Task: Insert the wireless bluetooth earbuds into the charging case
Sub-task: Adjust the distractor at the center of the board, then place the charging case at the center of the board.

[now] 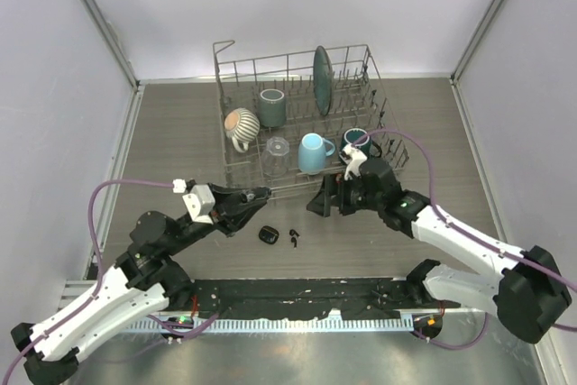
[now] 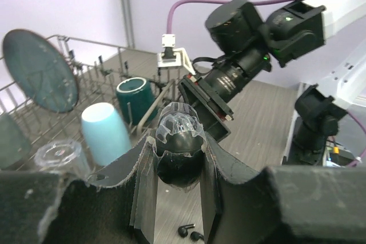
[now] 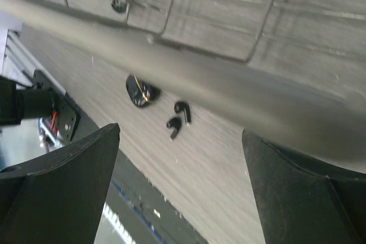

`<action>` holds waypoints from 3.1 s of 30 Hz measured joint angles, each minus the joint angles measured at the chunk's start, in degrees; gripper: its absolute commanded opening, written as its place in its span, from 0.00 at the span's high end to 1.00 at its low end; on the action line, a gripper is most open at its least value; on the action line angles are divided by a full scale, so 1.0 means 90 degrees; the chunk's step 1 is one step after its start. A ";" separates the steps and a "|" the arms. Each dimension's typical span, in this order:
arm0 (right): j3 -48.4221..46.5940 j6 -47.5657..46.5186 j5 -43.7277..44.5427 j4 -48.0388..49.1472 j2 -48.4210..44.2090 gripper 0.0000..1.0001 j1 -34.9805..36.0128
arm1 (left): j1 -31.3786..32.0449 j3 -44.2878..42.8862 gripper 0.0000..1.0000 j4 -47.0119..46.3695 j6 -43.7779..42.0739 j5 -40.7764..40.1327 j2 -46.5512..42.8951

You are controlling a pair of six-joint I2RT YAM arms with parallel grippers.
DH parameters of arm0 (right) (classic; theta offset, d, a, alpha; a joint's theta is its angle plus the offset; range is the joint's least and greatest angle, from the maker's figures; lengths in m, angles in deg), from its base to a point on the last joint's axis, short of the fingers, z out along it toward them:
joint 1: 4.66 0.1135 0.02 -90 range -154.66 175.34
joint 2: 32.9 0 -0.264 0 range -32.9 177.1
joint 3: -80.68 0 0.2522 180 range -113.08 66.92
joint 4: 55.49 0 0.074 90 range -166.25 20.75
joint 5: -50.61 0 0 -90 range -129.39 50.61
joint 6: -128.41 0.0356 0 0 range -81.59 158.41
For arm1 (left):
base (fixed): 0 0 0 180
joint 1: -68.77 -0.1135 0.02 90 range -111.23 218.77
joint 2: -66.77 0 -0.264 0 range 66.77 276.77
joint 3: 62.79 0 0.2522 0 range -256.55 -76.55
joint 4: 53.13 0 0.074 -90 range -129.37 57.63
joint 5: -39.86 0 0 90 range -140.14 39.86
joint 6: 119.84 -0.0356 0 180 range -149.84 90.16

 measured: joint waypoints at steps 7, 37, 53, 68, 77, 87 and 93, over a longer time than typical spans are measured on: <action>0.0104 0.0624 0.2501 0.1389 0.0690 0.06 0.1416 | 0.0000 0.0233 1.00 0.0306 -0.0056 -0.0891 -0.0493; -0.1554 0.0403 0.4877 0.3327 0.3835 0.06 0.3276 | 0.0000 0.0316 1.00 0.0571 -0.0080 -0.1608 -0.0918; -0.3247 0.0090 0.5083 0.3373 0.5413 0.06 0.3451 | 0.0000 0.0316 1.00 0.0707 -0.0080 -0.1766 -0.1433; -0.3247 -0.0284 0.4517 0.3643 0.5540 0.05 0.3395 | 0.0000 0.0313 1.00 0.1003 -0.0080 -0.1761 -0.1486; -0.0865 -0.0333 0.4879 0.3789 0.2722 0.03 0.3310 | 0.0000 0.0301 1.00 0.0935 -0.0078 -0.1620 -0.1688; -0.0185 0.0576 0.7677 0.1180 -0.1071 0.01 0.3201 | 0.0000 0.0163 1.00 0.0005 0.0493 -0.0182 0.1022; -0.0631 0.0996 0.8791 -0.0792 -0.2033 0.00 0.3077 | 0.0056 0.0129 1.00 -0.1064 0.1418 0.0930 0.3364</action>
